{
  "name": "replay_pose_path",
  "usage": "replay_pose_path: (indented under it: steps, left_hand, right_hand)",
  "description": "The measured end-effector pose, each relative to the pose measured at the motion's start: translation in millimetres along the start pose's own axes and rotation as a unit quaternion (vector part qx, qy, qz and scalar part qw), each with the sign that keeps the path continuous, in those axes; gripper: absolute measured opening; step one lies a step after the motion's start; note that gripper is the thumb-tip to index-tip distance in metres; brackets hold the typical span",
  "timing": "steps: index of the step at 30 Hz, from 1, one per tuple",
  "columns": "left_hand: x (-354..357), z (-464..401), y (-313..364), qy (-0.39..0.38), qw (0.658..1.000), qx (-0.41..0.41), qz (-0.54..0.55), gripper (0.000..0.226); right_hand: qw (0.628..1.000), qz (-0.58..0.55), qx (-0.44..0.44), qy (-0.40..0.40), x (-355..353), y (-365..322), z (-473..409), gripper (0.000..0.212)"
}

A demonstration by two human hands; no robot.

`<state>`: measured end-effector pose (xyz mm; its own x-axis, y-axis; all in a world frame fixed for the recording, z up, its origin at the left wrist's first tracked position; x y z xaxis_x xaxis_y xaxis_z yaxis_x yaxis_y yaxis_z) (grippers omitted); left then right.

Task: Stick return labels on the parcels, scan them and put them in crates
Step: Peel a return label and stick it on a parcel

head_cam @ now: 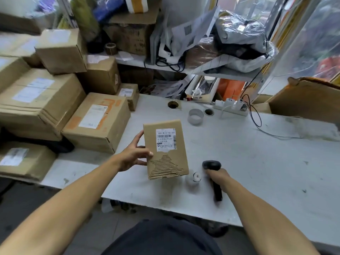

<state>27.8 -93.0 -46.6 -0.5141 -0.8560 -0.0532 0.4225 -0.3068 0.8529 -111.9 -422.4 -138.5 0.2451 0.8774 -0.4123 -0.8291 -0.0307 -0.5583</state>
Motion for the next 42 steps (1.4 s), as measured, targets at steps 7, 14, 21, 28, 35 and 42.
replay_pose_path:
  steps: [7, 14, 21, 28, 35, 42]
  left_hand:
    - [4, -2, -1, 0.026, 1.000, -0.008, 0.003, 0.111]
    - [1, 9, 1, 0.089, 0.995, -0.001, 0.031, 0.108]
    - [-8, 21, 15, 0.118, 0.990, 0.026, 0.075, 0.112]
    - [-17, 26, 18, 0.111, 0.991, 0.034, 0.070, 0.108]
    - [-25, 24, 15, 0.112, 0.991, 0.027, 0.065, 0.112]
    - [-25, 16, 11, 0.090, 0.995, 0.008, 0.042, 0.102]
  right_hand:
    - [0.986, -0.074, -0.119, -0.088, 8, -97, 39, 0.020]
    - [0.941, -0.013, -0.269, -0.207, 7, -223, 160, 0.012]
    - [0.941, 0.023, -0.272, -0.200, 8, -235, 216, 0.015]
    - [0.944, 0.004, -0.258, -0.206, 17, -239, 218, 0.016]
    - [0.945, 0.011, -0.242, -0.219, 31, -239, 212, 0.015]
    - [0.948, 0.023, -0.248, -0.197, 29, -234, 192, 0.020]
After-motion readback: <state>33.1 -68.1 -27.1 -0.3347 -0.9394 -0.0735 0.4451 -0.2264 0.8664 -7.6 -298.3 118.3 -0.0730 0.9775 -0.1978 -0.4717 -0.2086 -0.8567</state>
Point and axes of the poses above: each hand's wrist, its own z-axis away from the middle knuckle, its own x-axis out of the palm, y = z × x, the point moved 10 cm from there along -z, towards the middle knuckle, and after that the axes turned 7 degrees about -z, right-handed, at the moved point
